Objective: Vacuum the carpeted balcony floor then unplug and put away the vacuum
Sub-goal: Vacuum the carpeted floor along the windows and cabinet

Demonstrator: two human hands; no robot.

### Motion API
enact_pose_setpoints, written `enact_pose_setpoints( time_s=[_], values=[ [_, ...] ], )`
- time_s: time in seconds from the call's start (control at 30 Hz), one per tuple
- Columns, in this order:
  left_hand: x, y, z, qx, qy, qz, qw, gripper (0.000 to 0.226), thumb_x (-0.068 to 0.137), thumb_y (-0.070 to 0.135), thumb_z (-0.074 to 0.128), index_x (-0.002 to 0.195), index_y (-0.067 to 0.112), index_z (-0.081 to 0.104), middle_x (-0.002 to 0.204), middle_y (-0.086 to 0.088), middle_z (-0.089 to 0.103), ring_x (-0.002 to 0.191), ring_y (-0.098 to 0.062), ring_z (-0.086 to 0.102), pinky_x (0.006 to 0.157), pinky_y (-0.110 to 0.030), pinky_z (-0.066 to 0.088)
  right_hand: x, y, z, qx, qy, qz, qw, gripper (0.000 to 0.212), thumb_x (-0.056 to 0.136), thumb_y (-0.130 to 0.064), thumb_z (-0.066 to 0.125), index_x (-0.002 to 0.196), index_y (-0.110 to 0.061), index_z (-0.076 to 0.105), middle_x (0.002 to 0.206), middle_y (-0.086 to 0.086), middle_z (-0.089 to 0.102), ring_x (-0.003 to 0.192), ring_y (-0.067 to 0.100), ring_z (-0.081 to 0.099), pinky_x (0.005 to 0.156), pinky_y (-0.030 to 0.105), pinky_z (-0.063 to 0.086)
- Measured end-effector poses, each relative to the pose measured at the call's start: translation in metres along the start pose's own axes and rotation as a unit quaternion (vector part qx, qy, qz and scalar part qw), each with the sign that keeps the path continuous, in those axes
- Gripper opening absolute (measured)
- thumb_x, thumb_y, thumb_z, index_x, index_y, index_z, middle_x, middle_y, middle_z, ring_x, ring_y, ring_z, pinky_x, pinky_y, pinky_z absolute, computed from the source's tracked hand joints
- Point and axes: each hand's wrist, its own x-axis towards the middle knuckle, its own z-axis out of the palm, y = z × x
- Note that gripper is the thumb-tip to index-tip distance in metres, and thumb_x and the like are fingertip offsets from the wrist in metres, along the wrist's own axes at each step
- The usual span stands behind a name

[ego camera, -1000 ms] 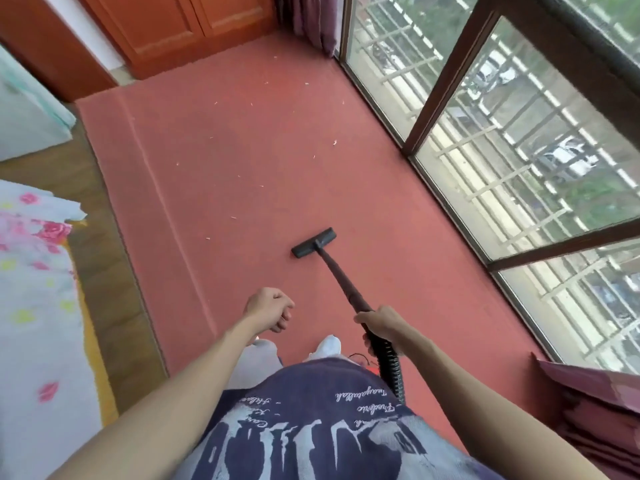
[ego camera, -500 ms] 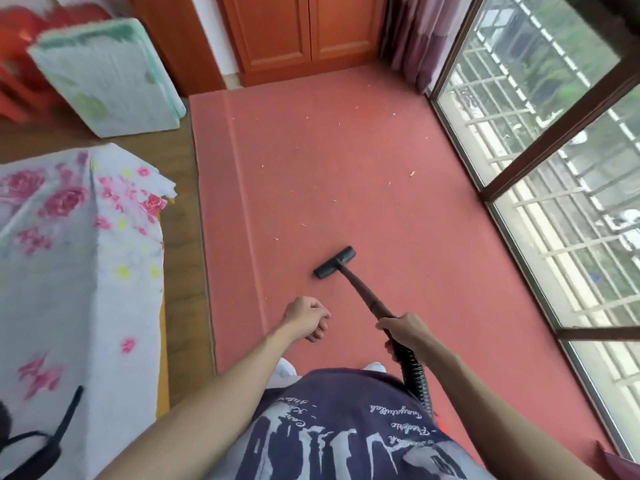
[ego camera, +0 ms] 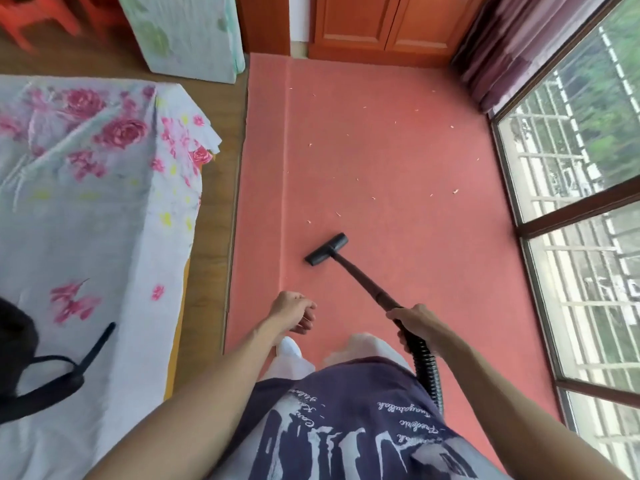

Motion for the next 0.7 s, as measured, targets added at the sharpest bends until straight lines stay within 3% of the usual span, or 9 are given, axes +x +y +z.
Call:
enact_pose_setpoints(
  time_s=[0.3, 0.53, 0.7],
  values=[
    [0.012, 0.023, -0.006, -0.042, 0.024, -0.011, 0.999, 0.017, 0.088, 0.004, 0.05, 0.095, -0.002, 0.064, 0.069, -0.014, 0.06, 0.052, -0.023, 0.054, 0.047, -0.025, 0.047, 0.046, -0.05, -0.005, -0.006, -0.036, 0.027, 0.999, 0.027, 0.089, -0.02, 0.065, 0.091, 0.002, 0.049, 0.056, 0.012, 0.051, 0.04, 0.019, 0.046, 0.043, 0.026, 0.041],
    [0.025, 0.049, -0.006, -0.065, 0.063, -0.027, 0.996, 0.015, 0.088, 0.004, 0.051, 0.089, -0.001, 0.065, 0.066, -0.013, 0.061, 0.05, -0.021, 0.054, 0.049, -0.027, 0.046, 0.1, -0.106, 0.004, -0.01, -0.032, -0.001, 0.999, 0.027, 0.087, -0.02, 0.066, 0.086, -0.003, 0.046, 0.058, 0.012, 0.052, 0.041, 0.02, 0.049, 0.042, 0.026, 0.042],
    [0.042, 0.064, 0.014, -0.044, 0.063, -0.041, 0.996, 0.017, 0.089, 0.005, 0.05, 0.093, -0.002, 0.065, 0.069, -0.013, 0.062, 0.052, -0.021, 0.055, 0.049, -0.026, 0.048, 0.115, -0.103, -0.01, 0.014, -0.017, 0.012, 1.0, 0.027, 0.085, -0.021, 0.068, 0.089, -0.003, 0.049, 0.062, 0.012, 0.056, 0.042, 0.02, 0.051, 0.041, 0.025, 0.044]
  ],
)
